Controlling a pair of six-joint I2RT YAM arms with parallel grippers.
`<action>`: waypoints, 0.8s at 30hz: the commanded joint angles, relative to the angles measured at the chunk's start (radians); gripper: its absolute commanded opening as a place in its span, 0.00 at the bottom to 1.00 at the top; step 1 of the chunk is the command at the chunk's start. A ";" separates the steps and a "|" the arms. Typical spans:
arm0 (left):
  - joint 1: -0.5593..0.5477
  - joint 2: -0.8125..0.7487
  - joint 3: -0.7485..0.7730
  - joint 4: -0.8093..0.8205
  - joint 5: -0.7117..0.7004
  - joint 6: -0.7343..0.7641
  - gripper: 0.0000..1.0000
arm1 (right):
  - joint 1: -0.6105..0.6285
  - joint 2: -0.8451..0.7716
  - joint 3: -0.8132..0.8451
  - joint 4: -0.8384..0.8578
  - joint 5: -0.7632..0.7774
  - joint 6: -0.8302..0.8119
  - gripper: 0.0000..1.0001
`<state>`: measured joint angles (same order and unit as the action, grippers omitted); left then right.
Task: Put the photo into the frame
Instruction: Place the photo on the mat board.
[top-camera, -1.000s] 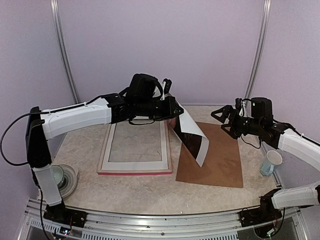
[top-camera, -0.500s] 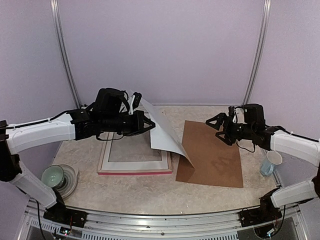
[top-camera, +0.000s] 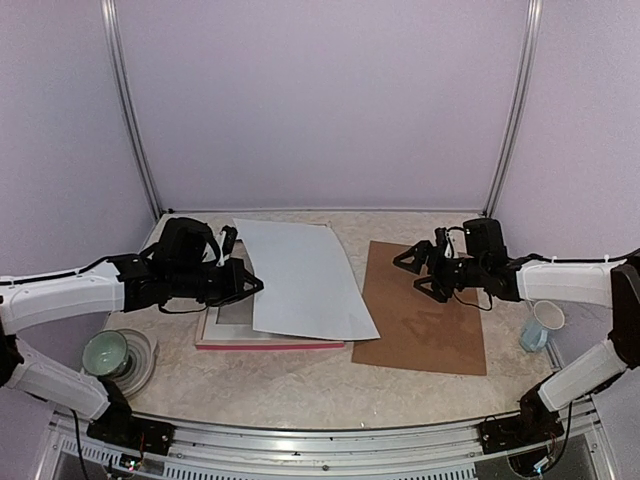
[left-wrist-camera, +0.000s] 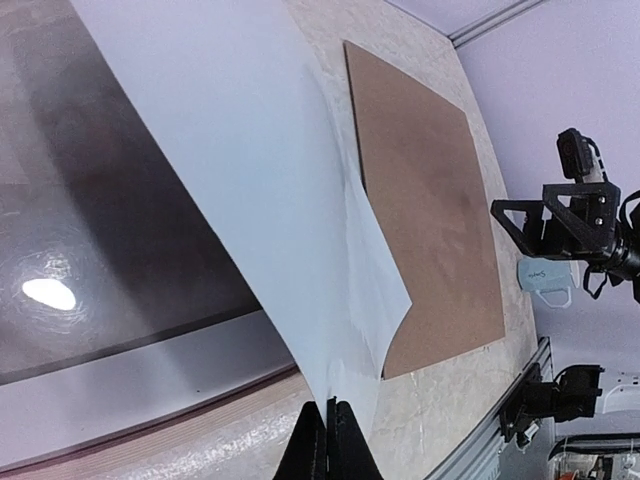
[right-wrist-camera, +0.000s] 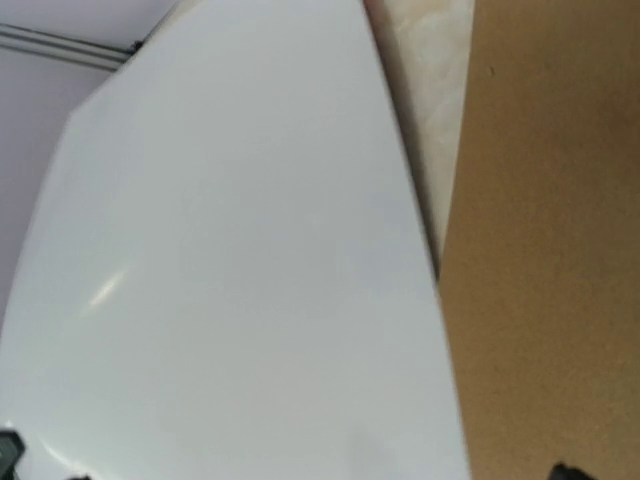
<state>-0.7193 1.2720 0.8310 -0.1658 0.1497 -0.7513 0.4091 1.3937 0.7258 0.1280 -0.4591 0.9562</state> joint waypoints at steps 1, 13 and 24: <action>0.060 -0.055 -0.062 0.003 -0.007 0.012 0.02 | 0.021 0.060 0.005 0.056 -0.018 0.001 0.99; 0.211 -0.018 -0.237 0.081 0.074 0.071 0.03 | 0.111 0.222 0.147 0.037 0.001 -0.026 0.99; 0.238 0.029 -0.219 0.031 -0.012 0.089 0.09 | 0.211 0.446 0.348 -0.044 0.051 -0.105 0.99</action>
<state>-0.4877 1.2968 0.5930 -0.1207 0.1932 -0.6846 0.5934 1.7668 1.0100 0.1261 -0.4267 0.8974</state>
